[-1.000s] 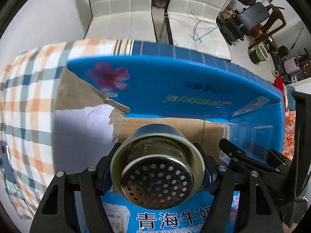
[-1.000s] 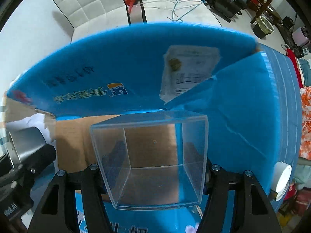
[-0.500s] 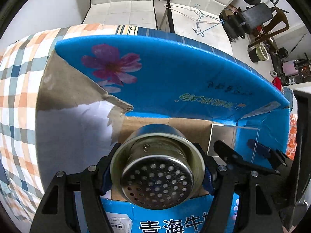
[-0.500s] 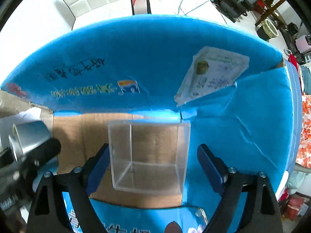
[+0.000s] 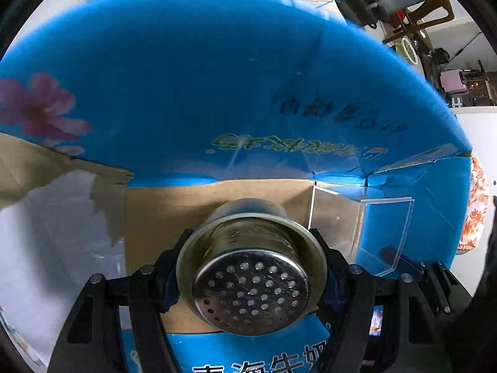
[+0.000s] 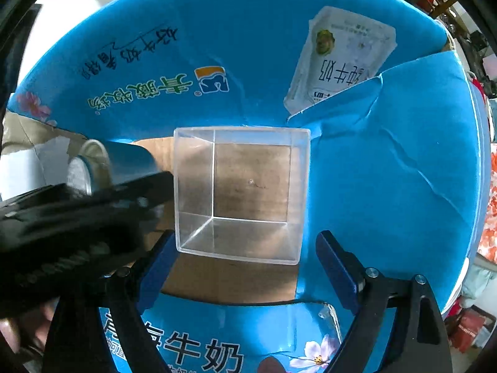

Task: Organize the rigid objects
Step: 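Set the cup in the box with the left tool while the right sets the cube, then open both tools and lift them out of the blue box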

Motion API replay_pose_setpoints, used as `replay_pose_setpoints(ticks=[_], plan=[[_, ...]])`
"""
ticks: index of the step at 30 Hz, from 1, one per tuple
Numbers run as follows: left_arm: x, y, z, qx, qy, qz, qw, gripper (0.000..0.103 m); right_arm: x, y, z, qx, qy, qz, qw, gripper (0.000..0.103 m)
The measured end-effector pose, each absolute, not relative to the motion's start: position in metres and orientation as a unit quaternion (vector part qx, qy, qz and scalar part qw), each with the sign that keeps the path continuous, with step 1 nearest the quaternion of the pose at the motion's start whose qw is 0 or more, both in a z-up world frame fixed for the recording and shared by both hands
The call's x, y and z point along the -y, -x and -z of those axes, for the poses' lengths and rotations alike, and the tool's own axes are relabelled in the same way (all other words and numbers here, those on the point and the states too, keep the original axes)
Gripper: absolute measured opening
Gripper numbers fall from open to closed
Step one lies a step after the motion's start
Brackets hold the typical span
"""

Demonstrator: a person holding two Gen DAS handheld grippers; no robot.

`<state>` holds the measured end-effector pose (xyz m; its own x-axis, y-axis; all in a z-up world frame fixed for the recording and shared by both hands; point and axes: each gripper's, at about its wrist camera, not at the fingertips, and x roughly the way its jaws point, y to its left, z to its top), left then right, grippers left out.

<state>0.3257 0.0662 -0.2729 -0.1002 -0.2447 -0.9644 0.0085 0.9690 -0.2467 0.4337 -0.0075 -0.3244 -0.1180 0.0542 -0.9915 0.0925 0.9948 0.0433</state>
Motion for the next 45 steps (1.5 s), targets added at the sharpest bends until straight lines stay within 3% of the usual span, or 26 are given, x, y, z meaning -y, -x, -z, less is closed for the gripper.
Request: replay_pose_setpoints(ticks=[9,14,16,33,45], plan=[[-0.056,-0.330,0.278,-0.750,0.078,0.099,0.649,0.069,0.013,-0.428,0.337,-0.748,-0.052,0.010,0.662,0.091],[-0.063,-0.332,0.263,-0.741,0.077,0.095,0.660,0.097,0.021,-0.426,0.327,-0.742,-0.071,0.010,0.667,0.091],[-0.066,-0.332,0.254,-0.736,0.074,0.092,0.666,0.101,0.023,-0.425,0.321,-0.739,-0.070,0.011,0.670,0.093],[-0.105,-0.250,0.156,-0.640,0.043,0.017,0.767,0.102,0.022,-0.360,0.208,-0.668,-0.049,-0.012,0.742,0.094],[-0.077,-0.199,0.084,-0.569,0.016,-0.011,0.822,0.102,0.022,-0.307,0.117,-0.610,-0.060,-0.039,0.789,0.094]])
